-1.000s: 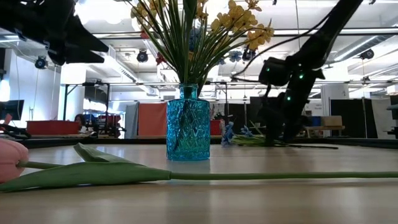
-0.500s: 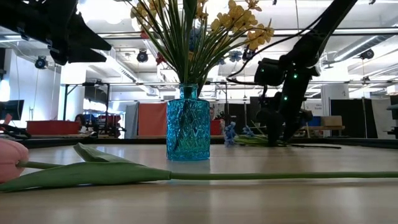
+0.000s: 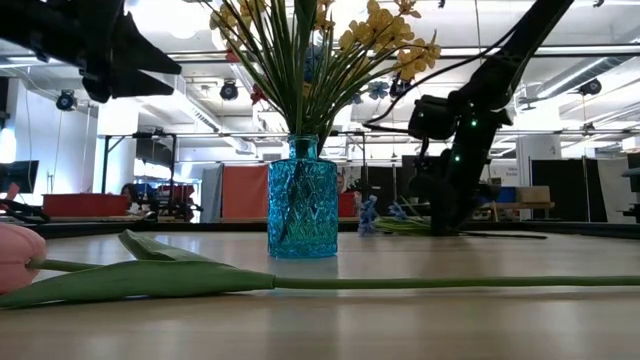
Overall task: Sort flowers into vase by color
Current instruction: Put the blue flowers into the green vase
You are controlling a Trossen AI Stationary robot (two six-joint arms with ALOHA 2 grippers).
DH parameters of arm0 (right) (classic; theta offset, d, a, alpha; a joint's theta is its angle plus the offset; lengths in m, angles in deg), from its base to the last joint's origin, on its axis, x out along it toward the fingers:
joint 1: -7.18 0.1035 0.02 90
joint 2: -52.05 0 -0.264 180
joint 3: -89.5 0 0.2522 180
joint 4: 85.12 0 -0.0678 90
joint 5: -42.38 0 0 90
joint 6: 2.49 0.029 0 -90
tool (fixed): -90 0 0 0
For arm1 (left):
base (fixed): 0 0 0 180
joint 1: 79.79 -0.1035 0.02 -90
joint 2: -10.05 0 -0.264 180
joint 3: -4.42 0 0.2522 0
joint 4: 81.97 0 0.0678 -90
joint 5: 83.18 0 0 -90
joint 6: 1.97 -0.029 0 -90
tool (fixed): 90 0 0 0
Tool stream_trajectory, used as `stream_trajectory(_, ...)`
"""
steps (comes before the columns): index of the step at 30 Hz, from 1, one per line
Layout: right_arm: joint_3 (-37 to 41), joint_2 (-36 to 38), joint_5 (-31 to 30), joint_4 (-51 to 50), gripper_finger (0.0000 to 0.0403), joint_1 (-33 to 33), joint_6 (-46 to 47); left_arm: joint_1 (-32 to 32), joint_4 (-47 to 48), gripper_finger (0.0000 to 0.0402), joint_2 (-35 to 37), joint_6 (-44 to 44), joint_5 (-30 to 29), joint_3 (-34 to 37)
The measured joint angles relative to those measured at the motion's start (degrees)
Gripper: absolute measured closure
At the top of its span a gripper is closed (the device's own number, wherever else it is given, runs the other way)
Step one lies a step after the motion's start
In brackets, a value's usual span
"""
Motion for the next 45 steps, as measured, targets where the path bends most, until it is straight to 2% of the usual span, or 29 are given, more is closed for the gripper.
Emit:
stream_trajectory(6,0.2,1.6,1.7,-0.4,0.0330,0.1,-1.0,0.0,-3.2,0.0106,-0.7,0.0,-0.3,0.0)
stream_trajectory(10,0.4,3.0,2.1,-1.9,0.0382,0.1,-1.3,0.0,-6.4,0.0106,-1.8,0.0,-0.6,0.0)
stream_trajectory(15,2.5,7.3,1.6,0.6,0.0382,0.1,-1.0,-0.1,-10.5,0.0106,-5.3,0.0,0.4,0.0)
stream_trajectory(21,11.5,16.4,1.6,11.6,0.0383,-1.1,1.0,-0.5,-15.0,0.0106,-10.4,-0.4,0.5,0.0)
stream_trajectory(25,18.8,22.7,2.1,26.3,0.0384,-2.4,2.6,-1.5,-17.2,0.0106,-12.6,-0.6,0.5,0.0)
stream_trajectory(29,23.4,25.9,7.9,43.0,0.0384,-2.4,1.9,-3.1,-18.0,0.0106,-14.0,-0.9,0.6,0.0)
stream_trajectory(33,26.1,26.5,11.0,55.8,0.0384,-2.4,1.3,-5.7,-18.8,0.0106,-15.7,-0.2,5.6,0.0)
stream_trajectory(37,29.7,24.8,12.1,72.1,0.0384,-2.4,1.7,-9.5,-23.8,0.0106,-19.5,-1.0,15.4,0.0)
stream_trajectory(41,32.8,21.0,12.3,90.4,0.0385,-2.4,2.6,-13.0,-28.2,0.0106,-23.8,-6.1,16.5,0.0)
stream_trajectory(45,33.0,15.3,12.3,102.3,0.0385,-2.4,3.1,-17.1,-32.9,0.0106,-29.0,-8.0,18.8,0.1)
